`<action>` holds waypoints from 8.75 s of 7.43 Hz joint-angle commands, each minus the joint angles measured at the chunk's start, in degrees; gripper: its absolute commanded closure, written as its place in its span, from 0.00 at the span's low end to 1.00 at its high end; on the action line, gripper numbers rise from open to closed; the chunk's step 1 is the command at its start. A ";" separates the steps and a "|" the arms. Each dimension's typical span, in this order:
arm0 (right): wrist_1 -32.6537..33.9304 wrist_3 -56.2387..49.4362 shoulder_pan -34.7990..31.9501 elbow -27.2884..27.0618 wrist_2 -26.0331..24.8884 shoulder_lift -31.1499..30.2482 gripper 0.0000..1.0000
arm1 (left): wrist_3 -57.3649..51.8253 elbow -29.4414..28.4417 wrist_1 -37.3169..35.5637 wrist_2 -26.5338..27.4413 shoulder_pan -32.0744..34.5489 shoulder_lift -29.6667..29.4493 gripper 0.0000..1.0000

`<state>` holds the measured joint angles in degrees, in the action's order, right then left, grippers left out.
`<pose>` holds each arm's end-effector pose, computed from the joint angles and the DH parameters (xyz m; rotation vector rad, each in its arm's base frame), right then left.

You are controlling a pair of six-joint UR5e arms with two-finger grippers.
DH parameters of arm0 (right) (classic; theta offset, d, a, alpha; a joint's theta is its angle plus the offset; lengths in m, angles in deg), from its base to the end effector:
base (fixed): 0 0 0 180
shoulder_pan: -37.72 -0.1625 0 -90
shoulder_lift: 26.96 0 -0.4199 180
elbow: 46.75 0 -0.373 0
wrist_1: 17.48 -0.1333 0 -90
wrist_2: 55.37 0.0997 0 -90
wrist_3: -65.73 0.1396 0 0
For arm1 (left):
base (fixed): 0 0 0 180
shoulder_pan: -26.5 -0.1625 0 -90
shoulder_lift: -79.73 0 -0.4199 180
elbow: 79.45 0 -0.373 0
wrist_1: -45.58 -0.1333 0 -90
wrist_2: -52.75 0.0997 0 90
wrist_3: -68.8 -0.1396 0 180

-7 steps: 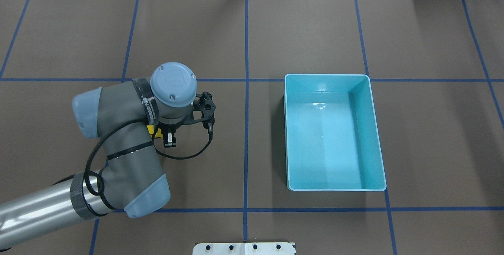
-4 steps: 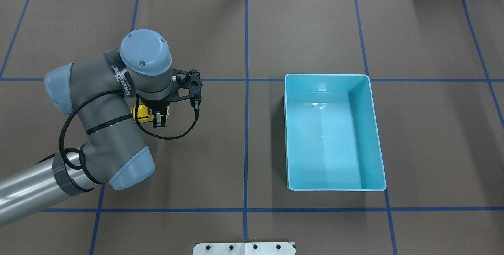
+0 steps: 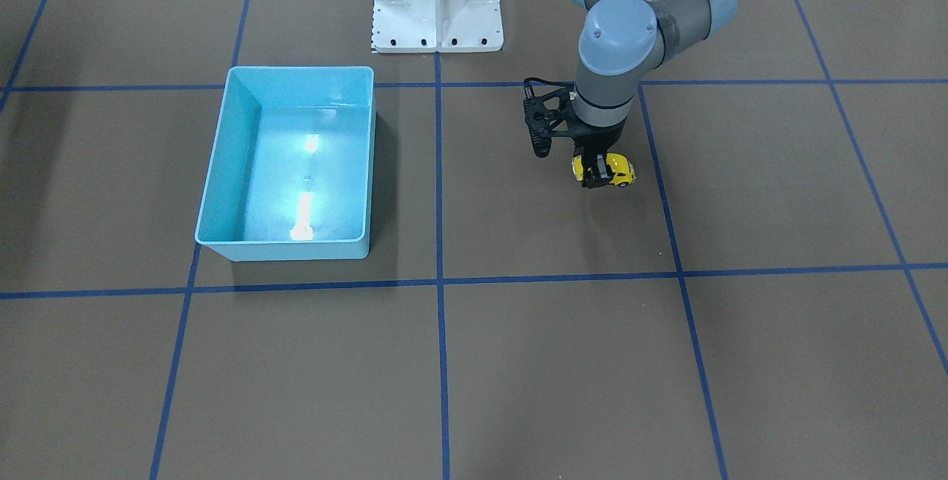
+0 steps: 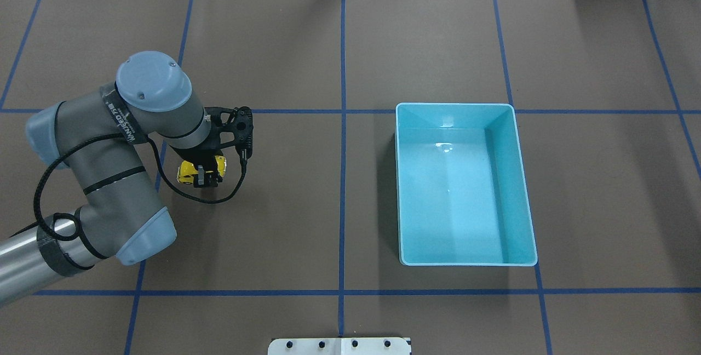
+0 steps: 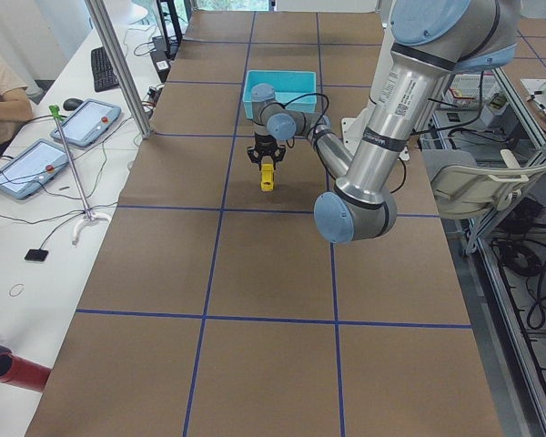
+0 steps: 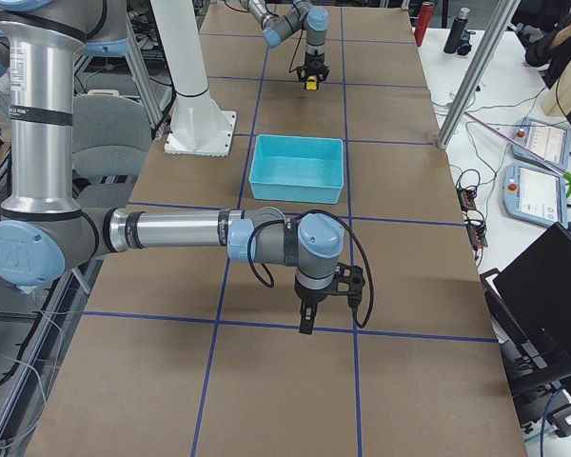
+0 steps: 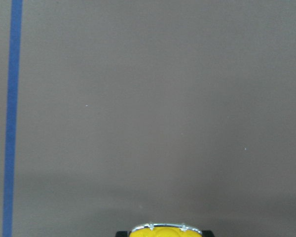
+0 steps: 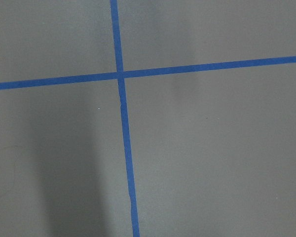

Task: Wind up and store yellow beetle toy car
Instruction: 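Press the car with the left gripper and drag it backward toward the robot, then keep pressing the car and pull it farther back with the left gripper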

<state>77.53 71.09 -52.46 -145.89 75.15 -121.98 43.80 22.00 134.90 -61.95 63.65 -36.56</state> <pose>0.0440 -0.4332 0.6616 -0.0468 -0.7061 0.0981 0.4624 -0.4444 0.3518 0.5674 0.6101 1.4264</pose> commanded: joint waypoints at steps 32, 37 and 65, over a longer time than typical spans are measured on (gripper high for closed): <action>0.00 0.00 -0.09 0.00 -0.18 -0.25 0.00 | -6.99 -1.52 19.92 -1.14 2.31 15.55 1.00; 0.00 0.00 -0.09 0.00 -0.18 -0.25 0.00 | -6.99 -1.26 22.99 -2.10 2.74 18.28 1.00; 0.00 0.00 -0.09 0.09 -0.26 -0.34 0.00 | -10.77 -2.66 28.27 -2.54 6.79 24.78 1.00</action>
<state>77.53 71.09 -52.54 -145.80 74.89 -122.32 33.25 19.35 163.17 -64.49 70.11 -12.07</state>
